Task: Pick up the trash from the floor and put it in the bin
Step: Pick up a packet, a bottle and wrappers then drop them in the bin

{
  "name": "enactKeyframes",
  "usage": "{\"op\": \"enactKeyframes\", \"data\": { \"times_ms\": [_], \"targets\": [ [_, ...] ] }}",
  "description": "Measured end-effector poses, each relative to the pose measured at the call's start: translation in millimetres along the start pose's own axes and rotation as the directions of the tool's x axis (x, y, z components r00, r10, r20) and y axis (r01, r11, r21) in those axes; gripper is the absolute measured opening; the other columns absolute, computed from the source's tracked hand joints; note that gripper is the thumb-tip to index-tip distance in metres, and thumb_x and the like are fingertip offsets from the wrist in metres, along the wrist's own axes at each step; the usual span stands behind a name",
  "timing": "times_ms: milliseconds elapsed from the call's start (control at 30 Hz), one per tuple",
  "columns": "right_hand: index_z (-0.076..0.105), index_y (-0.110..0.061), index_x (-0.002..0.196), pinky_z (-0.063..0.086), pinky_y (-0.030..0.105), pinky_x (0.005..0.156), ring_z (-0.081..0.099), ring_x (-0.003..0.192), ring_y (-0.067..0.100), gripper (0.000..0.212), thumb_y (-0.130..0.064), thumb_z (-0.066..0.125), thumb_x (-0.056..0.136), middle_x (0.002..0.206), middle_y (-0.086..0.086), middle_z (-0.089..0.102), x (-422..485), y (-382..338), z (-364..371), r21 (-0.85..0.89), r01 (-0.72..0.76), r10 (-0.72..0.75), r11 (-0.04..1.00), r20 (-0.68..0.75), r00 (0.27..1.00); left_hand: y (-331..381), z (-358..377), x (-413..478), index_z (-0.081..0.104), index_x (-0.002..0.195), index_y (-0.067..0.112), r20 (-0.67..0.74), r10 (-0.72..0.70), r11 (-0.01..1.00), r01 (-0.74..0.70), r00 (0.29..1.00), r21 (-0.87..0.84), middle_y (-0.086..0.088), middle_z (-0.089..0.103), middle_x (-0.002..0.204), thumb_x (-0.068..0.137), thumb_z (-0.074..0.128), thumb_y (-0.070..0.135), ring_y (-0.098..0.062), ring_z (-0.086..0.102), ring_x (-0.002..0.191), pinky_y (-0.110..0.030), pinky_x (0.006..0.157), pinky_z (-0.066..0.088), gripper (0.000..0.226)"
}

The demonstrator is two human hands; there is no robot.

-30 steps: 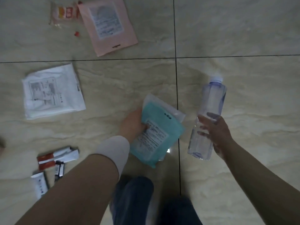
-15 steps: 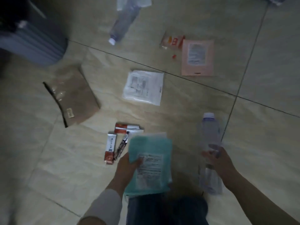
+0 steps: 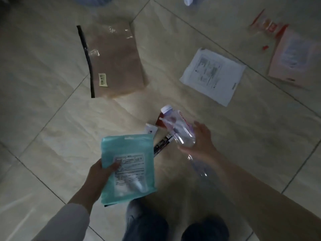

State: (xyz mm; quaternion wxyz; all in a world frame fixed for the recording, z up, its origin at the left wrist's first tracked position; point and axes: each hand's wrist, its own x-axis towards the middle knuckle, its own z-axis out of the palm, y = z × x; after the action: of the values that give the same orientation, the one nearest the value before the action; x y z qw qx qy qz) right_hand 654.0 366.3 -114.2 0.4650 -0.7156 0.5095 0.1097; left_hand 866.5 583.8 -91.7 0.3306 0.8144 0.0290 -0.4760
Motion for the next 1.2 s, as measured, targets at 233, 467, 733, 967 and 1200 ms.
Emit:
{"op": "enactKeyframes", "data": {
  "times_ms": [233, 467, 733, 967, 1200],
  "targets": [
    [0.033, -0.004, 0.14, 0.021, 0.039, 0.112, 0.021, 0.141, 0.03, 0.094, -0.038, 0.077, 0.064, 0.152, 0.018, 0.026, 50.2, -8.2, 41.4, -0.363, 0.185, -0.205, 0.913, -0.017, 0.979, -34.7, -25.9, 39.5, 0.067, 0.091, 0.014, -0.064, -0.031, 0.977, 0.017, 0.997, -0.213, -0.002, 0.071, 0.083, 0.081, 0.067, 0.016, -0.018, 0.066, 0.07, -0.024, 0.054, 0.054, 0.01],
    [0.057, -0.003, 0.114, 0.043, 0.041, 0.083, 0.056, 0.103, 0.037, 0.071, -0.022, 0.082, 0.049, 0.111, 0.018, 0.062, 45.8, -5.2, 33.9, -0.532, 0.257, -0.369, 0.807, -0.112, 0.923, -44.7, -15.8, 34.4, 0.066, 0.089, 0.016, -0.078, -0.083, 0.904, 0.042, 0.994, -0.425, -0.003, 0.072, 0.09, 0.082, 0.065, 0.018, -0.021, 0.068, 0.077, -0.028, 0.06, 0.055, 0.007],
    [0.054, -0.001, 0.117, 0.043, 0.032, 0.087, 0.055, 0.106, 0.035, 0.069, -0.024, 0.085, 0.06, 0.111, 0.019, 0.06, 46.4, 7.0, 3.7, -0.269, 0.144, -0.192, 0.952, -0.163, 0.968, -38.2, -8.8, 26.7, 0.066, 0.092, 0.015, -0.07, -0.081, 0.895, 0.042, 0.994, -0.445, -0.006, 0.071, 0.093, 0.082, 0.066, 0.018, -0.023, 0.067, 0.081, -0.029, 0.064, 0.054, 0.01],
    [0.036, -0.017, 0.133, 0.009, 0.05, 0.118, -0.018, 0.144, 0.028, 0.081, -0.047, 0.075, 0.068, 0.158, 0.007, -0.012, 23.4, -0.2, 27.8, -0.247, 0.101, -0.039, 0.964, 0.244, 0.969, -30.5, -1.5, 27.6, 0.068, 0.086, 0.016, -0.034, -0.055, 0.925, 0.038, 0.998, -0.378, 0.0, 0.075, 0.078, 0.078, 0.069, 0.016, -0.016, 0.071, 0.068, -0.024, 0.054, 0.055, 0.008],
    [0.055, -0.01, 0.121, 0.035, 0.042, 0.106, 0.032, 0.127, 0.03, 0.066, -0.03, 0.079, 0.062, 0.133, 0.016, 0.041, 23.0, 6.5, 50.0, -0.309, 0.164, -0.202, 0.937, -0.096, 0.975, -24.9, 5.7, 36.5, 0.067, 0.083, 0.02, -0.046, -0.023, 0.95, 0.007, 0.999, -0.312, 0.006, 0.074, 0.073, 0.078, 0.071, 0.017, -0.009, 0.07, 0.061, -0.017, 0.049, 0.053, 0.007]
  ]
}}
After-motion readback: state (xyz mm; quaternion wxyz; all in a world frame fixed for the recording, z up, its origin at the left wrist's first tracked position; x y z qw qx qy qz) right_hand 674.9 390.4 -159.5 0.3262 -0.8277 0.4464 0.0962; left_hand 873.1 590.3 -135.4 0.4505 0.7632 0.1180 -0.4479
